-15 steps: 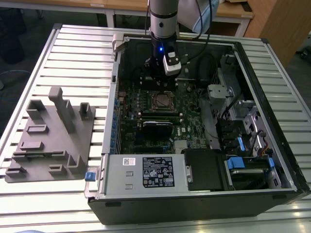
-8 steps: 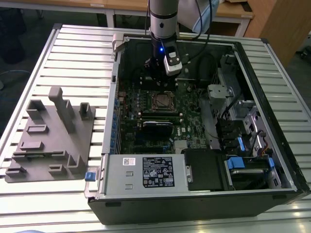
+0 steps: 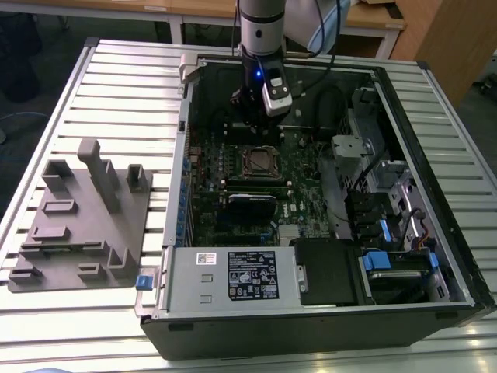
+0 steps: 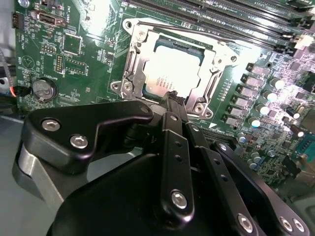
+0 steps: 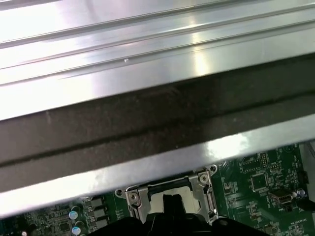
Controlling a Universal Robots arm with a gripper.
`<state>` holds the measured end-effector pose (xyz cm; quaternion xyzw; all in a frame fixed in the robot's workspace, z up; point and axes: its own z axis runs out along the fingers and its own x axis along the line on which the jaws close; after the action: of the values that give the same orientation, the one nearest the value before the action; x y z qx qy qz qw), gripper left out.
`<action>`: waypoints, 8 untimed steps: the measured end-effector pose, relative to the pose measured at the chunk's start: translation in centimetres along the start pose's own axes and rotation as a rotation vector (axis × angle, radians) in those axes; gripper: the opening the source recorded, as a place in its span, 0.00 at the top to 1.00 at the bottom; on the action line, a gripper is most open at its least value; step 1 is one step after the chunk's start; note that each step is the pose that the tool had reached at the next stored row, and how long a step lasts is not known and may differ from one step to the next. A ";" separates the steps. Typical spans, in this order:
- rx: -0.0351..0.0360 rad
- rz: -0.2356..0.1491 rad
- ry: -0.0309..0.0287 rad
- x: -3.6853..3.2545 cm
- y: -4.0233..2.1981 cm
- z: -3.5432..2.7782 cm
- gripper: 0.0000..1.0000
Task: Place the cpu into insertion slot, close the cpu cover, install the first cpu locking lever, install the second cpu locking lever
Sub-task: 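Install the first cpu locking lever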
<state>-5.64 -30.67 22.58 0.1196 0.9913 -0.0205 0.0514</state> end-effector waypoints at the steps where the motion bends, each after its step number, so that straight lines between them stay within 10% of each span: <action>1: 0.0000 0.000 0.0000 0.00 0.00 -0.03 0.89; 8: -0.0003 0.000 -0.0001 -0.05 -0.02 -0.40 0.89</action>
<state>-5.64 -30.69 22.98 0.1196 0.9913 -0.0204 0.0515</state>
